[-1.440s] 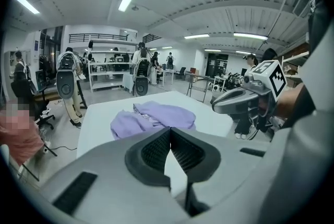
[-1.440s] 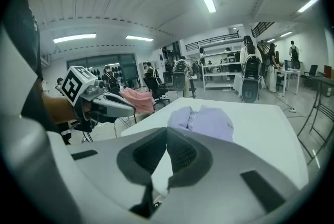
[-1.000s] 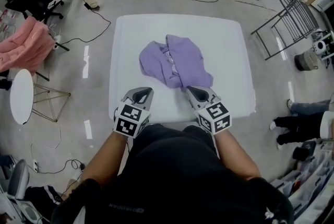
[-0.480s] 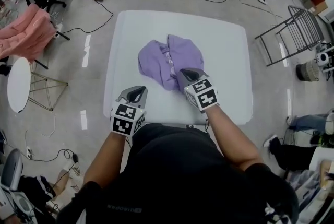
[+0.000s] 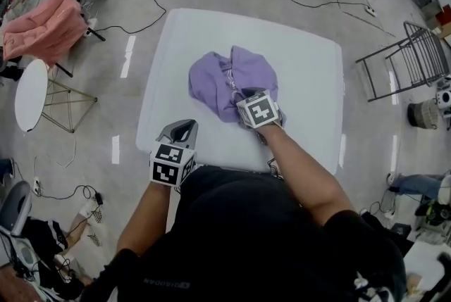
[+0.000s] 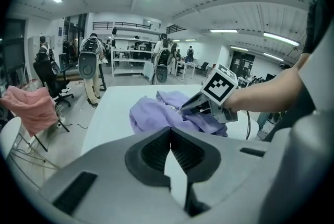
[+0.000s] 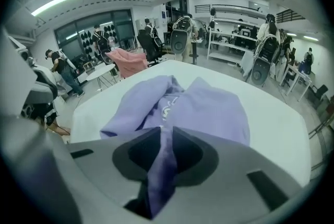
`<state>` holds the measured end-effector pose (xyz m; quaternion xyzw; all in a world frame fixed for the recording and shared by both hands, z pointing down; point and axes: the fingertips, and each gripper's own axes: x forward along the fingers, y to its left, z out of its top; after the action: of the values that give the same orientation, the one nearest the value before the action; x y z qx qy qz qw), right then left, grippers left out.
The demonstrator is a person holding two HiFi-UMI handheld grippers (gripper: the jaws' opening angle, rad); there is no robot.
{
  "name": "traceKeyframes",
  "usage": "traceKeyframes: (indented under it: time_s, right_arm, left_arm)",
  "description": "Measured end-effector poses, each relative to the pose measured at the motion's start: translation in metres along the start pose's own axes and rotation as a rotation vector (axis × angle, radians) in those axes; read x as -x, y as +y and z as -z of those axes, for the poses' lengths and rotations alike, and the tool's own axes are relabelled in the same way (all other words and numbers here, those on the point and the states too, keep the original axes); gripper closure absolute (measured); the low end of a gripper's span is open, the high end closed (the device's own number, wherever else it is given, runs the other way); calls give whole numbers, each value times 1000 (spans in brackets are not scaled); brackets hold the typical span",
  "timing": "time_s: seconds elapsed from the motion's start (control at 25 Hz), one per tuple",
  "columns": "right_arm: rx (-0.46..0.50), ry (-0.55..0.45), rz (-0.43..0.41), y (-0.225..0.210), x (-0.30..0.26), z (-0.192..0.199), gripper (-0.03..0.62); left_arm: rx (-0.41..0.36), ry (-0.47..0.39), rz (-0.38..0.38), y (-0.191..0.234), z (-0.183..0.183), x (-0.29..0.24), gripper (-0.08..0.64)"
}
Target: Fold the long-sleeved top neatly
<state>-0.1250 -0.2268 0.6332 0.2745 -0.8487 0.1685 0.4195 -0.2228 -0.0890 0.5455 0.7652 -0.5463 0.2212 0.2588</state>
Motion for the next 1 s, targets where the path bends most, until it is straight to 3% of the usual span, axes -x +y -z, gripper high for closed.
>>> traceKeyframes:
  time_s: [0.12, 0.36, 0.64, 0.76, 1.0]
  right_arm:
    - [-59, -65, -25, -6, 14, -4, 574]
    - [-171, -214, -49, -31, 70, 0, 575]
    - [-290, -319, 22, -66, 148, 44, 577]
    - [-301, -336, 57, -81, 174, 67, 577]
    - [-317, -350, 118, -86, 204, 94, 577]
  left_arm:
    - [1, 4, -7, -1, 0, -2, 555]
    - [-44, 8, 19, -8, -14, -18, 555]
    - [-118, 27, 28, 6, -32, -45, 550]
    - [-140, 47, 21, 7, -41, -64, 460]
    - [-176, 116, 18, 5, -50, -108, 397]
